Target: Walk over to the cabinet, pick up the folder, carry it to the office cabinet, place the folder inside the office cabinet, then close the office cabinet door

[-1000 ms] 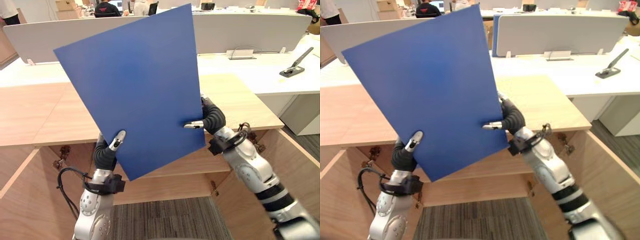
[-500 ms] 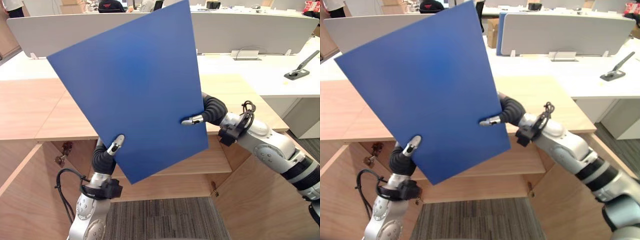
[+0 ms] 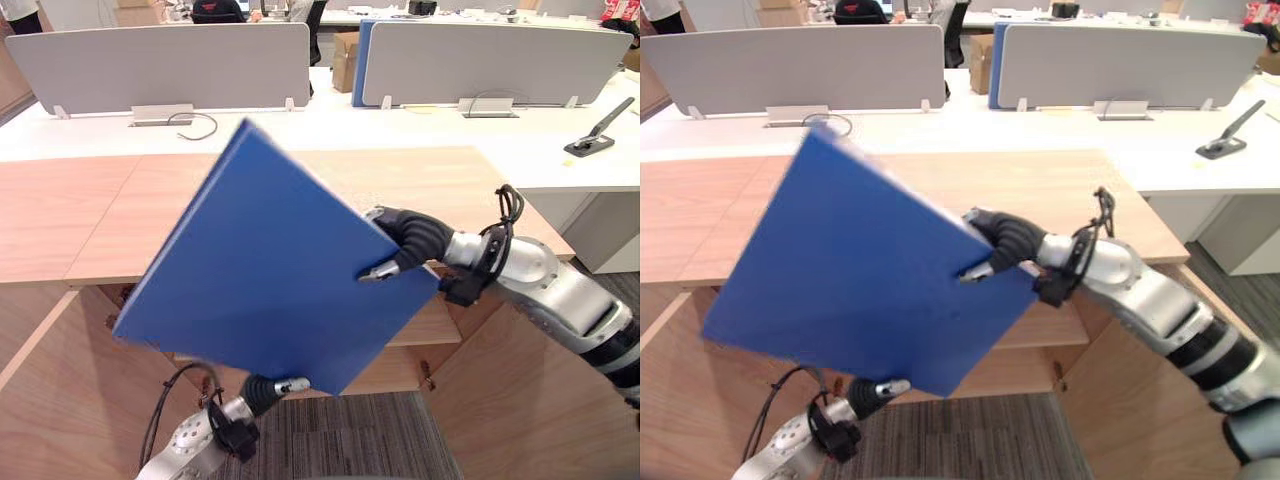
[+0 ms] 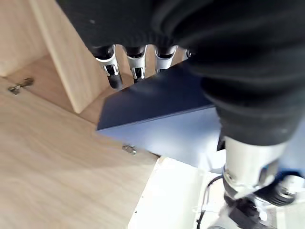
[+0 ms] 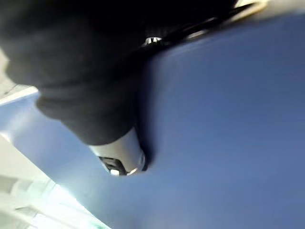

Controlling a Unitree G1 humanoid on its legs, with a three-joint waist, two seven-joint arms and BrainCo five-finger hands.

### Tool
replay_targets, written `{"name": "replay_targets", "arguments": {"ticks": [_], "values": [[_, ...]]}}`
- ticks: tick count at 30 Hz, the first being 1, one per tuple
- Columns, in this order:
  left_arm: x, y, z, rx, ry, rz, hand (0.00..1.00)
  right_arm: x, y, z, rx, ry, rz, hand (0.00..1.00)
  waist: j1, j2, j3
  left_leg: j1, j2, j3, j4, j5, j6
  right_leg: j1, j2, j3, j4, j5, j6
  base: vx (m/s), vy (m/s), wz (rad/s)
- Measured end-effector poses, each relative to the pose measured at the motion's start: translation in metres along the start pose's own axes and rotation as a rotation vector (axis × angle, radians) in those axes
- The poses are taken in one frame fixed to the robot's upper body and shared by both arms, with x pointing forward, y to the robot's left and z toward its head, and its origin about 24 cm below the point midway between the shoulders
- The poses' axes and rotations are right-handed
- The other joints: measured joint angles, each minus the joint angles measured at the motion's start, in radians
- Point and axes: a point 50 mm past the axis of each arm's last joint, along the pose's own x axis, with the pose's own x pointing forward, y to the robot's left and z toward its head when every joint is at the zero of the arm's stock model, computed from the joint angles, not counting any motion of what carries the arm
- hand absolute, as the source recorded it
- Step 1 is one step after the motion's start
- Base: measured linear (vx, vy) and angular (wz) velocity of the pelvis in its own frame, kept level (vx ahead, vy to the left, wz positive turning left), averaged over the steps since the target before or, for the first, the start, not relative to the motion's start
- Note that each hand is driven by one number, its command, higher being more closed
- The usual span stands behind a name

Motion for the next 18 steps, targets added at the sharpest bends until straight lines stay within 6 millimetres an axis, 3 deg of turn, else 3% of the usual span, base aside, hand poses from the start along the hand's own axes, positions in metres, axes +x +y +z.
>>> {"name": "replay_targets", "arguments": {"ticks": [5,9,12,16,18], "values": [[0.011,0.014,-0.038,-0.058,0.1,0.117,0.0,0.019,0.031,0.014,-0.143,-0.185,-0.01,1.0,-0.001,-0.003,-0.001,-0.009,-0.002,0.003,0.0,0.002,0.002,-0.019,-0.002,0.002,0.004,0.0,0.0,-0.05,0.006,-0.02],[0.002,0.032,-0.072,-0.023,0.221,0.326,0.0,0.013,0.053,-0.006,-0.25,-0.102,-0.016,1.0,0.004,-0.009,0.0,-0.014,-0.002,0.002,0.0,0.004,0.003,-0.024,-0.003,0.002,0.006,-0.001,-0.001,-0.02,0.002,0.0],[-0.023,0.053,-0.102,0.039,0.389,0.537,0.0,0.002,0.077,-0.039,-0.386,0.046,0.027,1.0,0.001,-0.015,0.003,-0.016,-0.001,0.002,-0.001,0.005,0.004,-0.025,-0.002,0.002,0.004,-0.002,-0.003,-0.04,-0.004,-0.01],[-0.061,0.066,-0.14,0.042,0.647,0.748,0.0,-0.013,0.117,-0.1,-0.548,0.295,0.283,1.0,-0.003,-0.019,0.004,-0.017,0.001,0.002,-0.001,0.005,0.004,-0.025,0.0,0.003,0.001,-0.002,-0.004,-0.04,-0.003,0.01],[-0.067,0.071,-0.142,0.028,0.674,0.803,0.0,-0.024,0.13,-0.123,-0.57,0.388,0.375,1.0,0.001,-0.023,0.008,-0.024,0.0,-0.003,-0.001,0.009,0.004,-0.03,0.001,-0.002,0.0,-0.001,-0.004,-0.03,-0.004,0.06]]}}
